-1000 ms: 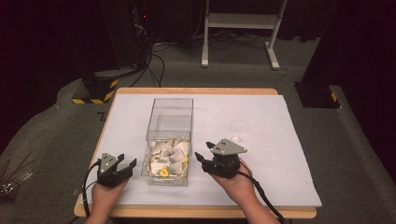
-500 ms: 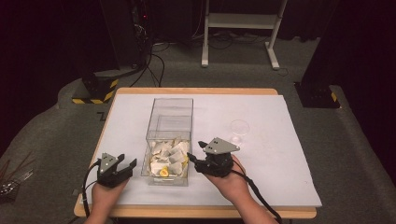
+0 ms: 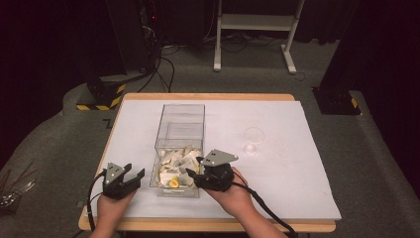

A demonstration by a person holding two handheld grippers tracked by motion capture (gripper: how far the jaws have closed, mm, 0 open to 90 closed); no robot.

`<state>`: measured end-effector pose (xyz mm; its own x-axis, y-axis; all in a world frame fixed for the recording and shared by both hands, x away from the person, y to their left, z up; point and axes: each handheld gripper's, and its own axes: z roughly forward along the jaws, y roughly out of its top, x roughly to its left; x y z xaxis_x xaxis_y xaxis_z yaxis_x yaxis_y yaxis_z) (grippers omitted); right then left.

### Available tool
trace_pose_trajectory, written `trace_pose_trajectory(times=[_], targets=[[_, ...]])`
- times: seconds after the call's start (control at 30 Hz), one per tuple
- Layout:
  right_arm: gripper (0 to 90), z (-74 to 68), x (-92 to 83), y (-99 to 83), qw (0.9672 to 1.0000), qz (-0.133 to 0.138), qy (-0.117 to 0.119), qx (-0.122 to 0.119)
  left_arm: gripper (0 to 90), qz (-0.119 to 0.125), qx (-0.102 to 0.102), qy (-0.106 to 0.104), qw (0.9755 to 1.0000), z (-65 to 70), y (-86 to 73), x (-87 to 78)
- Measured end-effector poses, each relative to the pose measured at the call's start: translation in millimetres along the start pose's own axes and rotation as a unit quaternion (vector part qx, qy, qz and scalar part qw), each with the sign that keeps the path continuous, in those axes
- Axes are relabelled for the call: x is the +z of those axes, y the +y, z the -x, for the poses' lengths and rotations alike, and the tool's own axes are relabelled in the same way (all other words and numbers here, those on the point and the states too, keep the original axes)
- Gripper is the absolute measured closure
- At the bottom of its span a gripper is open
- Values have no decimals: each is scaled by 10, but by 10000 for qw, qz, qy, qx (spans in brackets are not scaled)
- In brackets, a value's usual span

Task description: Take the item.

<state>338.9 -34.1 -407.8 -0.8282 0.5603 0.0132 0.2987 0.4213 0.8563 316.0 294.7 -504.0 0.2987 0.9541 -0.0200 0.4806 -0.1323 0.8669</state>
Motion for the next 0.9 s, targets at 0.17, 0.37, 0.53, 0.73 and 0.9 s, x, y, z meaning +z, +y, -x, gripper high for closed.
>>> trace_pose_trajectory(times=[0.17, 0.37, 0.53, 0.73, 0.9], targets=[[545, -74, 121, 28, 9997, -224, 66, -68, 411, -4, 13, 0, 10000, 7, 1, 1], [577, -110, 259, 57, 9983, -575, 86, -100, 411, 24, -17, -37, 10000, -1, -1, -4], [604, -108, 331, 59, 9968, -791, 68, -97, 411, 28, -6, -58, 10000, -9, -1, -3], [627, -106, 391, 51, 9948, -1010, 50, -150, 411, 33, -7, -58, 10000, -10, -1, -3], [640, -105, 422, 34, 9933, -1148, 27, -149, 411, 28, -5, -52, 10000, -8, 0, -3]])
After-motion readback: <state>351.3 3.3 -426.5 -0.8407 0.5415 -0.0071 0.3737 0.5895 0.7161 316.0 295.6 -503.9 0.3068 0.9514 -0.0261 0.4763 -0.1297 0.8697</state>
